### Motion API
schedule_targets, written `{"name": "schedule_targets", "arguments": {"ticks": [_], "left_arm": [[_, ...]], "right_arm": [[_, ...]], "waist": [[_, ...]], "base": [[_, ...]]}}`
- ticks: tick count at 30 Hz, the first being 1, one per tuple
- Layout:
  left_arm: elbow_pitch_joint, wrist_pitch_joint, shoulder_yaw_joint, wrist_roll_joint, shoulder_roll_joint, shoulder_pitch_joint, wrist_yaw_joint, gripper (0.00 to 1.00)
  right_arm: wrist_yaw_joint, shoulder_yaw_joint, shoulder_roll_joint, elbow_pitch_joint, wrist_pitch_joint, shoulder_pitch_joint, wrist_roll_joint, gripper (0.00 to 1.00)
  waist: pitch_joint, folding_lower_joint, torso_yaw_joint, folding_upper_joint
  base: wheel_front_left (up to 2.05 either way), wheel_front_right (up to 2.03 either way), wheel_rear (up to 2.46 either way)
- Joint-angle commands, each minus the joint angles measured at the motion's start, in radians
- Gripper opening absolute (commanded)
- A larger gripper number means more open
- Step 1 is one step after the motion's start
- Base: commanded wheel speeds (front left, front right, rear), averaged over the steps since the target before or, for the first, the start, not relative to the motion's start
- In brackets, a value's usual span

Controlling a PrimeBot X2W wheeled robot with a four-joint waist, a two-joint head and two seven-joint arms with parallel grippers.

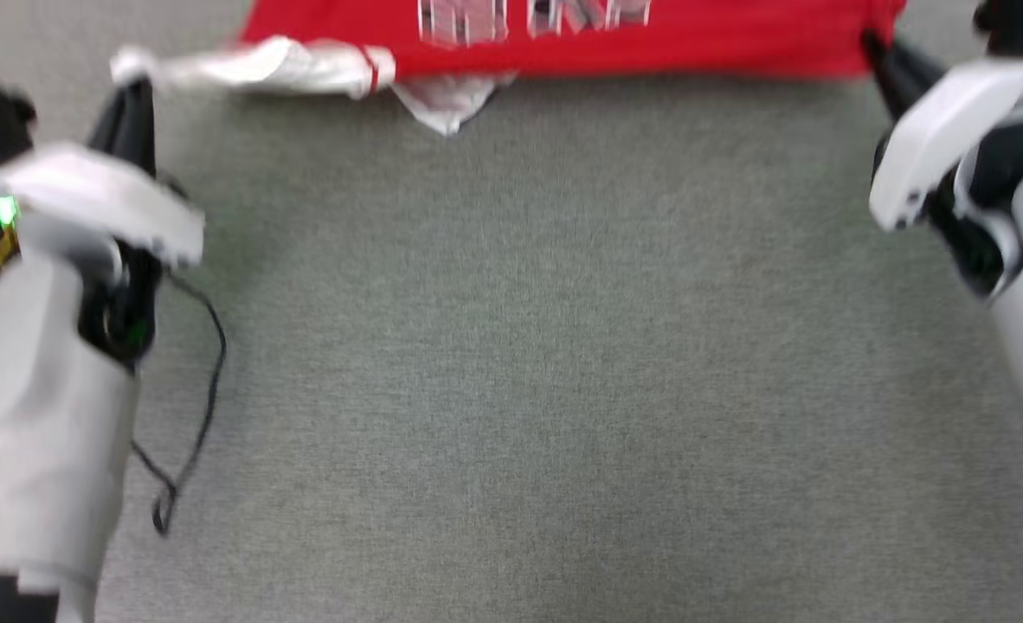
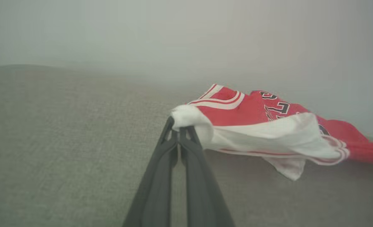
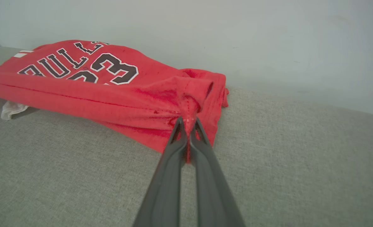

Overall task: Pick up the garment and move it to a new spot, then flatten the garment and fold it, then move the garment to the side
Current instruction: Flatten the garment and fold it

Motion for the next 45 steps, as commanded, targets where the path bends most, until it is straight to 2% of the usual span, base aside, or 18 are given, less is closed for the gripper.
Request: {"name": "schedule_targets", "arguments": {"ticks": [1,2,3,6,12,22,26,29,36,40,41,45], "left_arm": [[-0.021,-0.008,0.007,-0.017,0.004,0.101,0.0,0.0],[-0.021,-0.008,0.007,-0.017,0.004,0.101,0.0,0.0],[-0.058,-0.015,0.013,-0.029,0.01,0.197,0.014,0.0],[-0.104,-0.012,0.017,-0.04,0.007,0.292,0.031,0.0],[-0.278,0.008,0.034,-0.072,0.019,0.597,0.12,0.0],[-0.601,0.123,0.052,-0.114,0.068,0.994,0.287,0.0],[-0.711,0.163,0.061,-0.131,0.076,1.105,0.348,0.0],[-0.779,0.181,0.063,-0.125,0.087,1.138,0.374,0.0],[-0.816,0.191,0.035,-0.097,0.084,1.009,0.361,0.0],[-0.764,0.189,0.011,-0.08,0.067,0.878,0.329,0.0],[-0.711,0.182,0.0,-0.07,0.057,0.782,0.303,0.0],[-0.595,0.172,-0.022,-0.052,0.04,0.631,0.255,0.0]], "right_arm": [[-0.002,0.004,-0.017,-0.016,-0.01,0.083,0.02,0.0],[-0.002,0.004,-0.017,-0.016,-0.01,0.083,0.02,0.0],[-0.002,0.01,-0.021,-0.032,0.002,0.167,0.042,0.0],[-0.002,0.009,-0.038,-0.059,0.003,0.241,0.057,0.0],[-0.002,-0.017,-0.059,-0.154,0.032,0.499,0.086,0.0],[-0.002,-0.158,-0.053,-0.378,0.128,0.852,0.054,0.0],[-0.002,-0.232,-0.038,-0.48,0.183,0.968,0.026,0.0],[-0.002,-0.278,-0.013,-0.559,0.227,1.02,0.005,0.0],[-0.002,-0.312,0.025,-0.644,0.34,0.997,-0.029,0.0],[-0.002,-0.31,0.032,-0.641,0.376,0.943,-0.049,0.0],[-0.002,-0.3,0.037,-0.63,0.39,0.888,-0.049,0.0],[-0.002,-0.267,0.028,-0.577,0.384,0.777,-0.051,0.0]], "waist": [[-0.136,0.0,-0.006,0.0],[-0.136,0.0,-0.006,0.0],[-0.184,0.0,-0.007,0.0],[-0.229,0.0,-0.004,0.0],[-0.35,0.0,-0.005,0.0],[-0.441,0.0,-0.004,0.0],[-0.451,0.0,0.0,0.0],[-0.449,0.0,0.0,0.0],[-0.401,0.0,-0.003,0.0],[-0.343,0.0,-0.01,0.0],[-0.291,0.0,-0.019,0.0],[-0.204,0.0,-0.033,0.0]], "base": [[0.0,0.0,0.0],[0.0,0.0,0.0],[0.0,0.0,0.0],[0.0,0.0,0.0],[0.0,0.0,0.0],[0.0,0.0,0.0],[0.0,0.0,0.0],[0.0,0.0,0.0],[0.0,0.0,0.0],[0.0,0.0,0.0],[0.0,0.0,0.0],[0.0,0.0,0.0]]}}
